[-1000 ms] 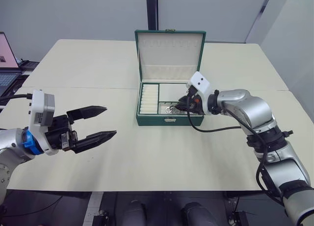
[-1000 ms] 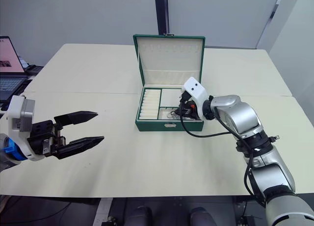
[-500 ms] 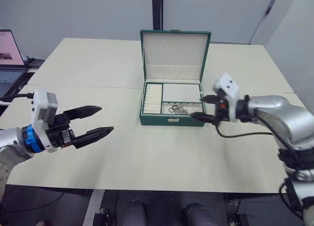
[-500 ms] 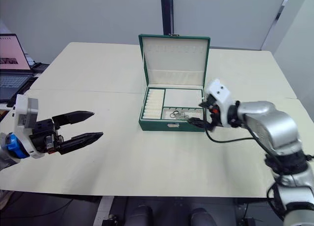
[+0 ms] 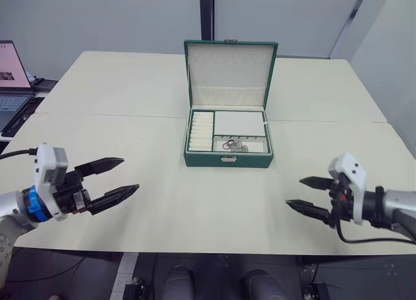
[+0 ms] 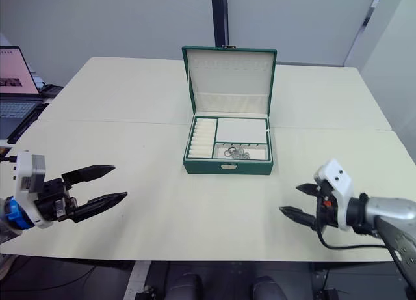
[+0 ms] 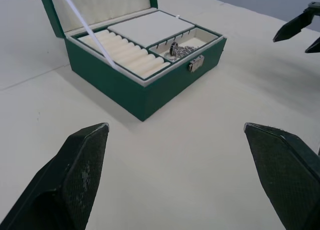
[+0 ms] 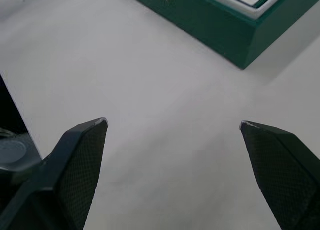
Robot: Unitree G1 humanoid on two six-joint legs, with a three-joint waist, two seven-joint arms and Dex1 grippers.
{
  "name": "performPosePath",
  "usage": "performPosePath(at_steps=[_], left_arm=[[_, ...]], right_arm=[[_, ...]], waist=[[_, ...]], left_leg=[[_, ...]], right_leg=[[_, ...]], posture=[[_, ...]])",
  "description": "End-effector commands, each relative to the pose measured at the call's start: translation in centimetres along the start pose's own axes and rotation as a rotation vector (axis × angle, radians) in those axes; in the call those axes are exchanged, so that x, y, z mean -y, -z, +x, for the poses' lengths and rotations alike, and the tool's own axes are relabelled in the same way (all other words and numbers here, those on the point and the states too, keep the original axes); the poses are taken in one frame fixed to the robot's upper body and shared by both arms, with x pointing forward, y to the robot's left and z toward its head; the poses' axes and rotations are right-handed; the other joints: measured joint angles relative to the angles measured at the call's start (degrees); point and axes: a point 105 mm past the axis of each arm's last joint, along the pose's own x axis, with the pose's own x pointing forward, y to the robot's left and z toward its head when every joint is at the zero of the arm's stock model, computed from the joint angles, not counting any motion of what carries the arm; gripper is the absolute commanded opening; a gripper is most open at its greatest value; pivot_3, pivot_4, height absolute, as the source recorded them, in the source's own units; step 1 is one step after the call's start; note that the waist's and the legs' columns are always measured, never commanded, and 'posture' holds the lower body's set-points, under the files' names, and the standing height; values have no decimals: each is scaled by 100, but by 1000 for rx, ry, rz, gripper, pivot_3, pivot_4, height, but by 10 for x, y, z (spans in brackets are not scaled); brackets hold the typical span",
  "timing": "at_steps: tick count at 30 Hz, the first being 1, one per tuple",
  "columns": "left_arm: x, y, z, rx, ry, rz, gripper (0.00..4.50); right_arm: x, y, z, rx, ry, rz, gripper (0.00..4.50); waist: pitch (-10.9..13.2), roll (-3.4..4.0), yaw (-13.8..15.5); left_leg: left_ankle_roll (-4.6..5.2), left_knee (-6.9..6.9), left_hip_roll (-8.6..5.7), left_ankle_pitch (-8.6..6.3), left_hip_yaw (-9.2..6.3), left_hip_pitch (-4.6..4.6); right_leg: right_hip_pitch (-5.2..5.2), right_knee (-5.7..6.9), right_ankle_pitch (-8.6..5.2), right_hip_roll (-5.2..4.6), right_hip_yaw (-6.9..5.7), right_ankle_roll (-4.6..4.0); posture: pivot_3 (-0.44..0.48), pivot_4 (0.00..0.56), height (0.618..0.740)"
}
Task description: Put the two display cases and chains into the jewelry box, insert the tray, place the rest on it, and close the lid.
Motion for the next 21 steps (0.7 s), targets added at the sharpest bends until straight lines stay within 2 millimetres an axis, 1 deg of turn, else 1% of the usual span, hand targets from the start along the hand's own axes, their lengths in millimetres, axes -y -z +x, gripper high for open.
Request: performPosePath(at_steps=[1, 12, 15, 17, 18, 19, 21], left_arm=[[-4, -8, -12, 20, -41, 48, 4500], [-5, -11, -11, 25, -38, 45, 4500], [-17, -15, -5, 21, -96, 15, 4500], [-27, -21, 5, 13, -132, -35, 4500], [-34, -25, 12, 21, -167, -39, 4500], [-41, -30, 19, 29, -195, -27, 4316], [-45, -35, 31, 21, -186, -17, 3933]], right_arm=[[-5, -8, -10, 34, 17, -57, 4485], [4, -6, -13, 40, 63, -71, 4485], [14, -9, -10, 28, 101, -73, 4485], [29, -14, -6, 14, 158, -62, 4485], [37, -18, -3, 16, 184, -68, 4316], [46, -21, 0, 16, 210, -72, 4116], [60, -27, 6, 19, 257, -80, 3589]], waist=[[-1, -1, 1], [-4, -7, 7], [-4, -7, 8], [-4, -9, 5], [-3, -8, 3], [-3, -8, 2], [-4, -10, 7]], left_leg=[[0, 1, 0, 0, 0, 4], [1, 1, -2, 0, -3, 6], [1, 1, -2, 0, -5, 6], [1, 6, -2, 0, -10, 8], [1, 8, -2, 0, -12, 10], [1, 10, -4, 0, -15, 12], [1, 12, -6, 0, -14, 11]], right_leg=[[1, 1, 0, 0, 0, 0], [0, -1, 0, 0, -2, 0], [-1, -1, 0, 0, -3, 0], [-5, 1, 0, 0, -6, 0], [-5, 3, 0, 0, -7, 0], [-8, 4, 0, 0, -8, 0], [-5, 3, 0, 0, -7, 0]], posture=[[0, 150, 740], [0, 150, 740], [0, 150, 740], [0, 150, 740], [0, 150, 740], [0, 150, 740], [0, 150, 740]])
